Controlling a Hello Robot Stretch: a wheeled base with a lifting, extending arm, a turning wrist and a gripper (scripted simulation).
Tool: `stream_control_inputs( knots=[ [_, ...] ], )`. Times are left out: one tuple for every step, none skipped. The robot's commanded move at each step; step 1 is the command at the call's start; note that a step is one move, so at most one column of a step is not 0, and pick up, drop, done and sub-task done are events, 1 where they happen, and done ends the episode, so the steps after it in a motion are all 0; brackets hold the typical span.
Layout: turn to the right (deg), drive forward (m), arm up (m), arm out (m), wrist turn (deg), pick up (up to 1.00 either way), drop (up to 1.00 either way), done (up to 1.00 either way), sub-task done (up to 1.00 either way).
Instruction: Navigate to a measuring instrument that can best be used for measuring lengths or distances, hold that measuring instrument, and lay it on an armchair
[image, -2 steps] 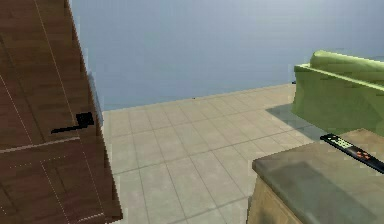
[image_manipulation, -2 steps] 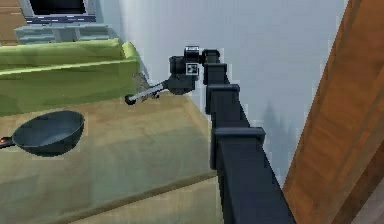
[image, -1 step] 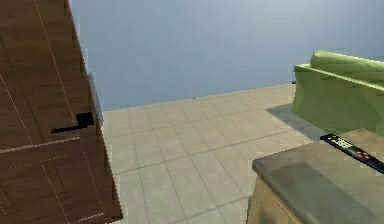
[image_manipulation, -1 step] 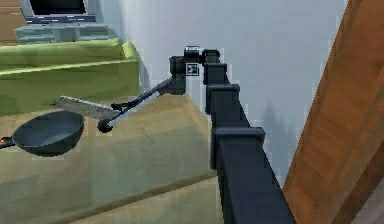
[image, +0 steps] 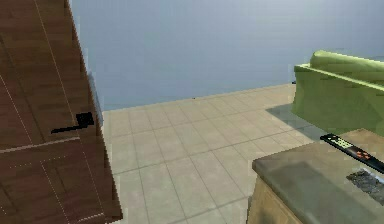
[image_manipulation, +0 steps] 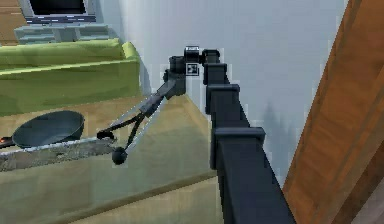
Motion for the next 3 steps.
stream_control_inputs(
  knots=[
    [0.0, 0.0, 0.0, -0.4, 0.0, 0.0, 0.0, 0.0, 0.0],
    [-45.0, 0.0, 0.0, 0.0, 0.0, 0.0, 0.0, 0.0, 0.0],
    [-33.0, 0.0, 0.0, 0.0, 0.0, 0.0, 0.0, 0.0, 0.0]
  ],
)
